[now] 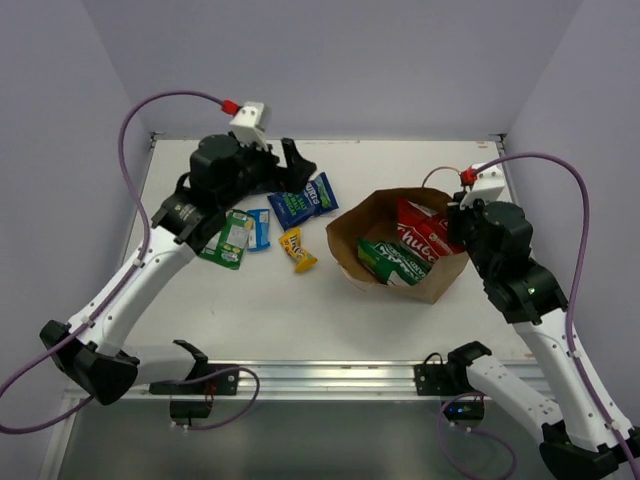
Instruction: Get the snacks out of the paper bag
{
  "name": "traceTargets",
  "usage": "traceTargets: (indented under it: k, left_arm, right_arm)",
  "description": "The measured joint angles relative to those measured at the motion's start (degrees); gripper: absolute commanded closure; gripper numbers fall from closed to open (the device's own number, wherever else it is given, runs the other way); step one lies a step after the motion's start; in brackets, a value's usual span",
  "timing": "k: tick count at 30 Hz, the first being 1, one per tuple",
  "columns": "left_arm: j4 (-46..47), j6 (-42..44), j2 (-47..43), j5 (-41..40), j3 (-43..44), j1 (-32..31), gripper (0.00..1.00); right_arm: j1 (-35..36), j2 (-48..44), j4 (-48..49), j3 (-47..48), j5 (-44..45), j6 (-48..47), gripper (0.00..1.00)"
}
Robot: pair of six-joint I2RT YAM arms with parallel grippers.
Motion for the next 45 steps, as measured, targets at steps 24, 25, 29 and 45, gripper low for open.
traceTargets:
  k: [24,25,29,45]
  left_arm:
    - [-8.41,30.01,14.8,-12.33,1.05,-46.05,0.08]
    - [-8.39,31.41,15.61,-12.41,1.05,-46.05,0.09]
    - [-8.35,36.04,19.06,-12.61,1.05,-46.03,0.11]
    - [-7.96,42.51,28.28,-9.31,1.7,-43.23,0.9]
  right_arm:
    - [3.08,-0.59,3.32,-1.38,-9.51,-11.28,0.99]
    - [3.21,-0.59,3.37,-1.4,-9.55,-11.45,0.99]
    - [3.61,-0.59,3.43,-1.46,-9.81,-12.0,0.99]
    - [4.98,-1.68,5.68,-3.15,-10.8,-12.61,0.99]
